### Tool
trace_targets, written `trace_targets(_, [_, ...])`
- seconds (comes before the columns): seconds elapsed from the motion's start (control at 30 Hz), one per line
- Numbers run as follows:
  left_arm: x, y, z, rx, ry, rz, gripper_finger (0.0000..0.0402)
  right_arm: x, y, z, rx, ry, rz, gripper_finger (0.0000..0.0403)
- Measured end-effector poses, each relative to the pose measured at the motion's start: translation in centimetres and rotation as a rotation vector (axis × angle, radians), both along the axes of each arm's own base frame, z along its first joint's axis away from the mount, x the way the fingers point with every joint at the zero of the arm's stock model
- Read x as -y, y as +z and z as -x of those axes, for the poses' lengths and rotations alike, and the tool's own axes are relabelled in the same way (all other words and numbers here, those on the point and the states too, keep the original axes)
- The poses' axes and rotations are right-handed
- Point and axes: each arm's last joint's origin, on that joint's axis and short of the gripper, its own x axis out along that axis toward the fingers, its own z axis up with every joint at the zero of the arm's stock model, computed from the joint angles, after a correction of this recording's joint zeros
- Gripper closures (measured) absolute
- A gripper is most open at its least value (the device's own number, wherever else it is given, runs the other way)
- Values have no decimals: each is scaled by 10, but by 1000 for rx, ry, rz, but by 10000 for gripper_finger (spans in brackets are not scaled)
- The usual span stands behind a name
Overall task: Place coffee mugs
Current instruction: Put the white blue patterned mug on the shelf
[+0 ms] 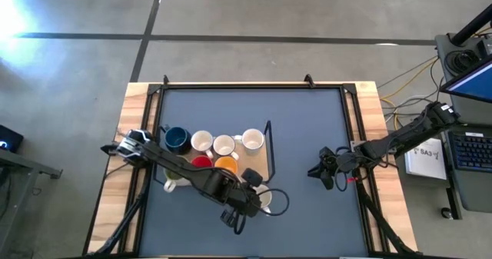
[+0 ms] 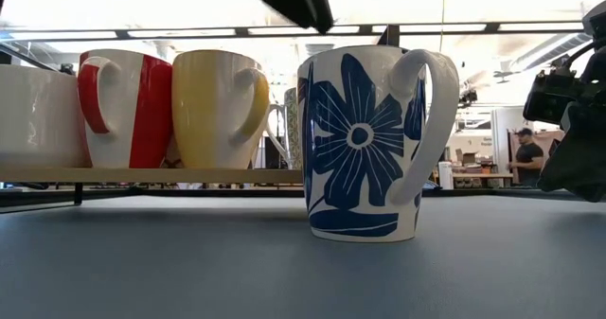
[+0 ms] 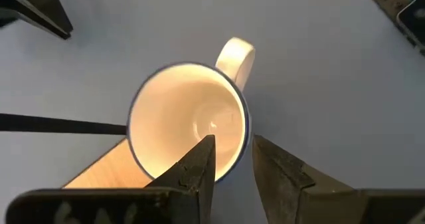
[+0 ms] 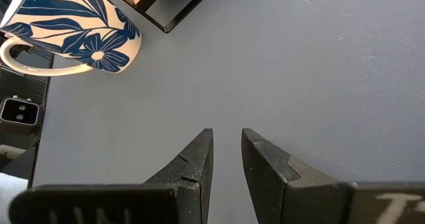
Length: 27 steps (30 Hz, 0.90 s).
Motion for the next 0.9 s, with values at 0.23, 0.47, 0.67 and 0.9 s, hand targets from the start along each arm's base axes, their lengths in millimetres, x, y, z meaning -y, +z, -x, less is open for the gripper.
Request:
trace_targets(0.23, [-1, -17, 1, -12, -1, -7, 319, 0, 0, 0, 0, 0, 0, 335])
trace_targets(0.47, [-3, -23, -1, 3, -2, -4, 319, 0, 0, 0, 0, 0, 0, 335])
trace_targets(0.67, [-5, -33, 0, -4, -37, 9, 319, 0, 0, 0, 0, 0, 0, 335])
trace_targets(0.9, [-7, -32, -2, 5, -56, 6, 331, 0, 0, 0, 0, 0, 0, 335])
